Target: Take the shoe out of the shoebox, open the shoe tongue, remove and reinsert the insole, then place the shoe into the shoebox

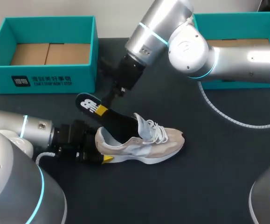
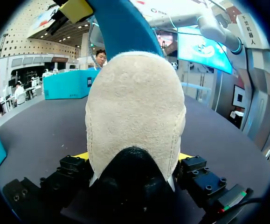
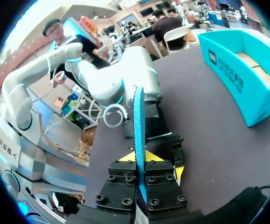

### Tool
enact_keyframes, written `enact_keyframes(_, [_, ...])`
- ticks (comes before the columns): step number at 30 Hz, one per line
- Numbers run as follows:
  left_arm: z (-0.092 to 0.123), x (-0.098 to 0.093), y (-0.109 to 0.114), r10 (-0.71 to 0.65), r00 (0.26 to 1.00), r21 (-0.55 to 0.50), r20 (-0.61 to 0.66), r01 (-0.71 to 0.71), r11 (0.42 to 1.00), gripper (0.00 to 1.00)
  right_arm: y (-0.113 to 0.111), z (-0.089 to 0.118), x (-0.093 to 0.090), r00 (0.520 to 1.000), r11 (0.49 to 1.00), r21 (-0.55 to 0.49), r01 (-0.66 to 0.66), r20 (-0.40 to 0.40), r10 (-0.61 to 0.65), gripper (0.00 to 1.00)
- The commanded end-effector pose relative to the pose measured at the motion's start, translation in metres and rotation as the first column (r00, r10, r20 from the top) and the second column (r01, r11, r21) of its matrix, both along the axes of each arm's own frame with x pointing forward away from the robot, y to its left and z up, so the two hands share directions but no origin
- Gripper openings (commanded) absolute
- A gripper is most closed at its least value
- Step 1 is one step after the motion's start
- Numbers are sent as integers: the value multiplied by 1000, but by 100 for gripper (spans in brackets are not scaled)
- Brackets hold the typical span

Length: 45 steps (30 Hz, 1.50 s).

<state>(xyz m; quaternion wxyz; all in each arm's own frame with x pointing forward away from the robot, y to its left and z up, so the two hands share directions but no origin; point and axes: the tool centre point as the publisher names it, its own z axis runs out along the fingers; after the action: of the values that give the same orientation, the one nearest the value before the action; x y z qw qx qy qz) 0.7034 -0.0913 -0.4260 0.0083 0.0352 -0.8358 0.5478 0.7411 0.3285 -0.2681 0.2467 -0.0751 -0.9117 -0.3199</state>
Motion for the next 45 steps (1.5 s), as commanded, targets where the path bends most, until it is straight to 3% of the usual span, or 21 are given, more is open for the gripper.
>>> enact_keyframes(1, [-6, -2, -3, 1, 1000, 1, 0, -1, 1000, 0, -11, 13, -5, 993, 994, -14, 111, 45, -111, 0])
enact_keyframes(17, [-6, -2, -3, 1, 1000, 1, 0, -1, 1000, 0, -11, 13, -5, 993, 994, -14, 111, 45, -111, 0])
enact_keyframes(19, [-6, -2, -3, 1, 1000, 1, 0, -1, 1000, 0, -7, 17, -2, 986, 984, 65, 163, 17, -165, 0])
enact_keyframes(23, [-6, -2, -3, 1, 1000, 1, 0, -1, 1000, 0, -4, 38, 9, 966, 949, 186, 255, -9, -258, 0])
enact_keyframes(24, [-6, -2, -3, 1, 1000, 1, 0, -1, 1000, 0, -4, 42, 12, 956, 936, 194, 295, -66, -287, 0])
enact_keyframes(25, [-6, -2, -3, 1, 1000, 1, 0, -1, 1000, 0, -4, 47, 13, 954, 930, 213, 299, -34, -299, 0])
enact_keyframes(26, [-6, -2, -3, 1, 1000, 1, 0, -1, 1000, 0, -4, 56, 17, 944, 917, 222, 331, -72, -323, 0])
enact_keyframes(28, [-6, -2, -3, 1, 1000, 1, 0, -1, 1000, 0, -5, 70, 21, 932, 894, 264, 362, -75, -355, 0])
enact_keyframes(29, [-6, -2, -3, 1, 1000, 1, 0, -1, 1000, 0, -5, 75, 23, 923, 889, 250, 384, -126, -364, 0])
enact_keyframes(30, [-6, -2, -3, 1, 1000, 1, 0, -1, 1000, 0, -6, 83, 24, 920, 877, 278, 391, -98, -379, 0])
enact_keyframes(36, [-6, -2, -3, 1, 1000, 1, 0, -1, 1000, 0, -14, 115, 32, 880, 807, 349, 476, -182, -440, 0])
enact_keyframes(40, [-6, -2, -3, 1, 1000, 1, 0, -1, 1000, 0, -27, 129, 28, 845, 769, 353, 534, -256, -469, 0])
enact_keyframes(45, [-6, -2, -3, 1, 1000, 1, 0, -1, 1000, 0, -47, 144, 15, 818, 716, 396, 575, -290, -497, 0])
